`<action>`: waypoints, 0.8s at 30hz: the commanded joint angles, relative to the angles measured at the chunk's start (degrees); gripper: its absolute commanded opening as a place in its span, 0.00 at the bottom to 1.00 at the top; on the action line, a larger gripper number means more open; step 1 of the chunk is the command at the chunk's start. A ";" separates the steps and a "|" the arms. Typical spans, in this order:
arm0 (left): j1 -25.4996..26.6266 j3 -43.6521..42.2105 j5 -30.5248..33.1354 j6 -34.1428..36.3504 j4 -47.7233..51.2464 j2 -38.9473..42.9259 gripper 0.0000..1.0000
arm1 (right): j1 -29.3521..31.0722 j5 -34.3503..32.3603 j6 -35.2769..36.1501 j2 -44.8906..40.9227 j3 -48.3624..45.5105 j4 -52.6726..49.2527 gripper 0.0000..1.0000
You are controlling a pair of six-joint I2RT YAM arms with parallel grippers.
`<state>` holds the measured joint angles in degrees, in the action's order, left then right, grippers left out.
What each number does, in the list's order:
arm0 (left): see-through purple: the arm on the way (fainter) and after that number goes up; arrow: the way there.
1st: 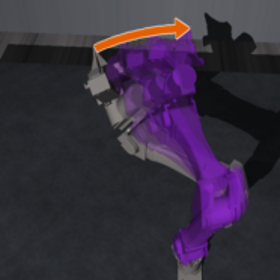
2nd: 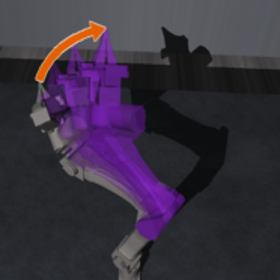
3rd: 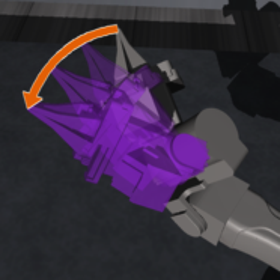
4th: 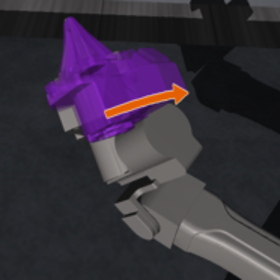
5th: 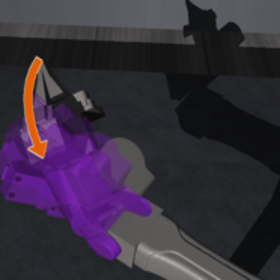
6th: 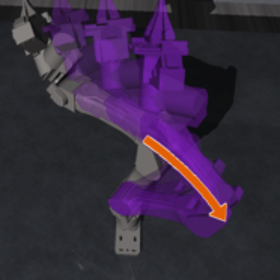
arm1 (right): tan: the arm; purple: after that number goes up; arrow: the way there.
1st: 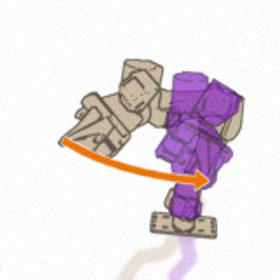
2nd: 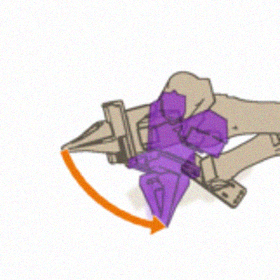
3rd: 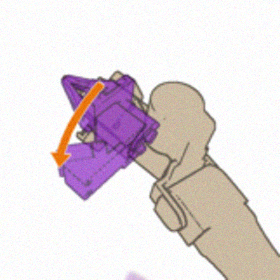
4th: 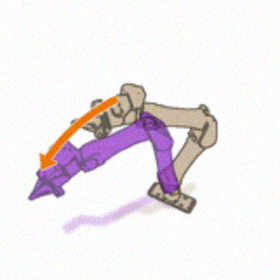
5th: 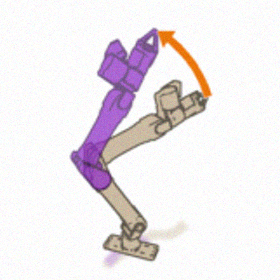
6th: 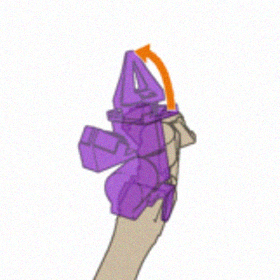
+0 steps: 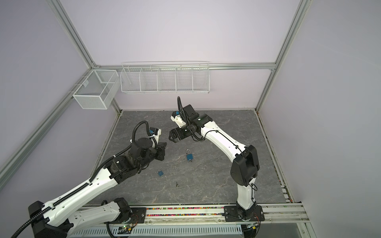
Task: Unlock with the key
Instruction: 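Lower the right gripper onto the blue padlock on the table and grasp it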
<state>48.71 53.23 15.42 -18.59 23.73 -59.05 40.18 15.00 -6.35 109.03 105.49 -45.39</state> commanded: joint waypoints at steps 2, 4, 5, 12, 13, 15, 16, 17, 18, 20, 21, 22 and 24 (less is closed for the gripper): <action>0.03 0.11 1.45 -1.17 1.61 -1.25 0.00 | -2.93 -1.21 -2.55 -2.17 -4.67 -0.68 0.95; 0.05 -1.08 -0.84 -3.42 0.77 -0.81 0.00 | -3.63 0.14 -4.37 -5.36 -11.63 5.59 0.94; 0.07 -2.05 -1.19 -3.98 -0.38 -0.72 0.00 | -4.72 0.17 -6.34 -6.26 -14.92 7.82 0.94; 0.01 -2.26 -0.48 -8.21 -2.57 -5.10 0.00 | -10.76 -6.81 -4.74 -3.45 -19.25 7.54 0.95; 0.05 -2.25 -0.67 -9.00 -3.26 -5.66 0.00 | -12.09 -5.48 -4.11 -1.57 -18.53 7.50 0.95; 0.04 -1.73 -0.96 -10.25 -3.92 -6.79 0.00 | -13.12 -4.67 -2.45 1.72 -17.57 7.96 0.96; 0.06 -1.49 -1.05 -10.83 -4.13 -7.29 0.00 | -13.09 -4.97 -0.80 3.83 -16.39 7.08 0.98; 0.01 -1.44 -1.34 -11.11 -4.32 -7.61 0.00 | -12.97 -5.07 0.62 5.69 -14.73 5.83 1.00; -0.01 -1.36 -1.36 -11.28 -4.55 -7.88 0.00 | -12.88 -5.18 1.64 6.77 -13.78 5.19 0.99; -0.02 -1.62 -1.09 -11.59 -4.86 -8.20 0.01 | -12.70 -7.00 2.71 8.52 -12.85 5.05 0.99; -0.17 -1.66 -1.09 -11.82 -4.84 -8.35 0.03 | -12.72 -7.73 3.16 9.26 -12.31 4.52 0.97; -0.20 -1.81 -0.93 -12.11 -4.78 -8.60 0.05 | -12.49 -8.91 3.99 10.21 -11.80 3.72 0.96; -0.61 -1.96 -0.74 -13.14 -4.64 -8.79 0.08 | -11.71 -10.93 6.22 11.72 -11.56 2.65 0.95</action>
<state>48.60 51.72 14.55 -29.56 20.12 -67.51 27.55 7.38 -5.15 120.03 92.33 -39.79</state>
